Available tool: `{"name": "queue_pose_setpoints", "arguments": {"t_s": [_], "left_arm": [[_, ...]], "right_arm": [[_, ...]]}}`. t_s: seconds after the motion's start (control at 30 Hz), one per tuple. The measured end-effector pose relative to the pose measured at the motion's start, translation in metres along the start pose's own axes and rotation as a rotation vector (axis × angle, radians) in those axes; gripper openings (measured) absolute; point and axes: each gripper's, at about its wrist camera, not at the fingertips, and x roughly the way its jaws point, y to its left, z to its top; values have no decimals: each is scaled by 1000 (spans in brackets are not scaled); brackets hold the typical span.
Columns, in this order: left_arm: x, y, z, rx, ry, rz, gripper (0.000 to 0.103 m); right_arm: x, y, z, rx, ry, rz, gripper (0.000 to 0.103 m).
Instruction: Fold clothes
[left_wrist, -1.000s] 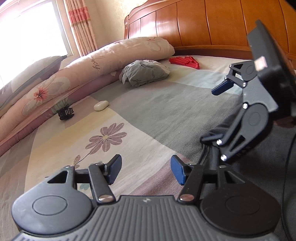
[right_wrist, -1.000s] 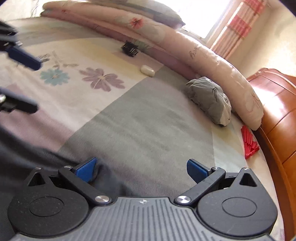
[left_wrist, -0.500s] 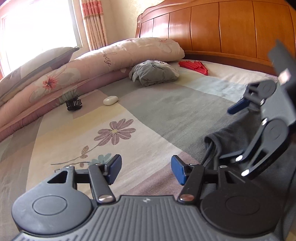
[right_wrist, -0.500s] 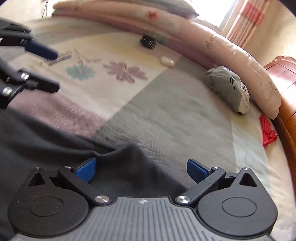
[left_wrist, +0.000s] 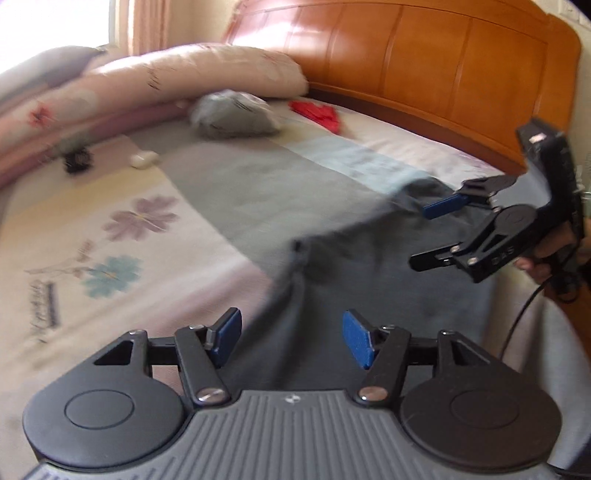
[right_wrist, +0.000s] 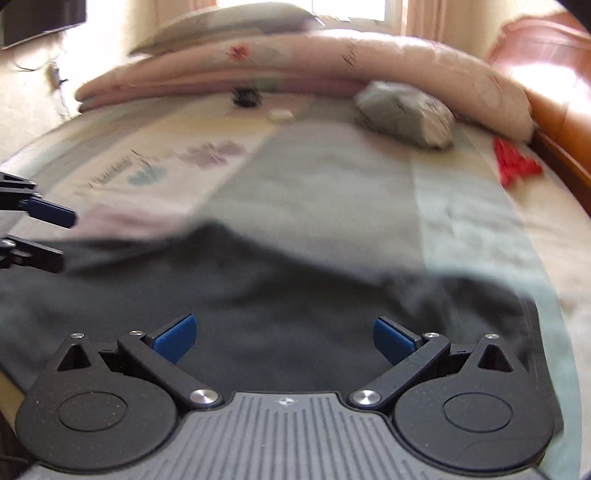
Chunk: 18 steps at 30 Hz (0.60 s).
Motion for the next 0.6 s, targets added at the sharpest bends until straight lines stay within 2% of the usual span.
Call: {"name": "queue_pose_setpoints", "arguments": {"t_s": [0.07, 0.2, 0.23, 0.3, 0.4, 0.5, 0.53, 0.57, 0.6], "left_arm": [[6, -11, -6, -4, 30, -18, 65], [17, -21, -28, -32, 99, 67, 65], [19, -21, -34, -41, 118, 109, 65], [8, -27, -39, -39, 93, 147, 64], [-12, -37, -41, -40, 48, 146, 70], [-14, -49, -50, -13, 67, 162, 71], [-11, -51, -55, -19, 90, 173, 71], [-9, -53, -60, -26, 115, 185, 71], [-10, -54, -66, -40, 108, 195, 71]], "right_arm": [[-2, -13, -21, 23, 25, -31, 103], [-18, -25, -45, 75, 6, -62, 103], [-23, -25, -46, 95, 2, -79, 103], [-32, -22, -47, 122, -12, -96, 103], [-38, -9, -48, 111, -39, -77, 103], [-29, 7, -51, 75, -13, -55, 103], [-24, 11, -53, 73, 4, -71, 103], [-26, 14, -58, 75, -20, -86, 103], [-29, 14, -59, 92, -20, -93, 103]]}}
